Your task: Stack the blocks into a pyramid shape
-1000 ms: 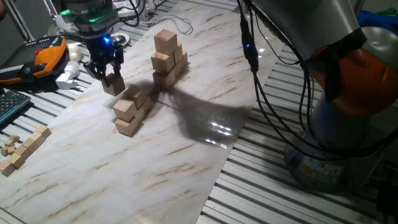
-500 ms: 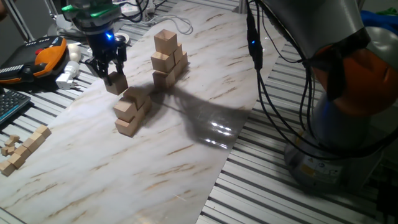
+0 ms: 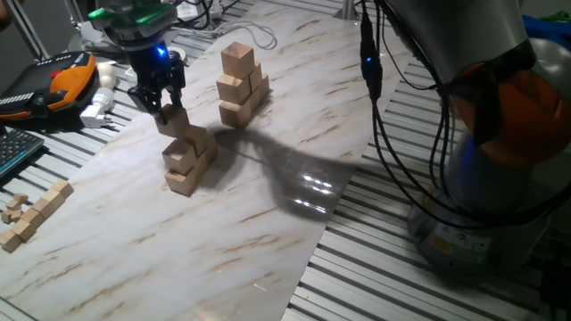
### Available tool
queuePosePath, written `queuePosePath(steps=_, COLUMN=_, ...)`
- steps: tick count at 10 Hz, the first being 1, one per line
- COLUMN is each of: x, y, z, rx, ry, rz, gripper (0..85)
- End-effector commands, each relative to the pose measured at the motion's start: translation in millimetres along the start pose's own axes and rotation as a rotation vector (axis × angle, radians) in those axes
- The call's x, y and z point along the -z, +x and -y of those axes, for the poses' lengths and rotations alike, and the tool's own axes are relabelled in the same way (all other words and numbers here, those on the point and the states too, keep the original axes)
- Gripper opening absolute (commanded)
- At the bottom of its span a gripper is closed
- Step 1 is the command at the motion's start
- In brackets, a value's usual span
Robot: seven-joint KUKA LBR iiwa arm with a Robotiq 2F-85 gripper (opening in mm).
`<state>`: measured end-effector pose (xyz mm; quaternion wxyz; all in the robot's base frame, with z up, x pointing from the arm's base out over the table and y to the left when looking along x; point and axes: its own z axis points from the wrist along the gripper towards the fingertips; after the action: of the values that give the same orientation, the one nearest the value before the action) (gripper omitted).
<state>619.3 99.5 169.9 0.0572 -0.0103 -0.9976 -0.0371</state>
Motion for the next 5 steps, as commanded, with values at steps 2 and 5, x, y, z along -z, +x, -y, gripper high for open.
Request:
queuePosePath(steps=2, x=0.3, y=3.3, z=0.1, rx=0.03, ry=0.014, rz=0.008, gripper=0.0)
queuePosePath(steps=5, x=-2.2, y=9.0, z=-3.5, rx=0.056, ry=0.059, rz=0.021, gripper=0.0)
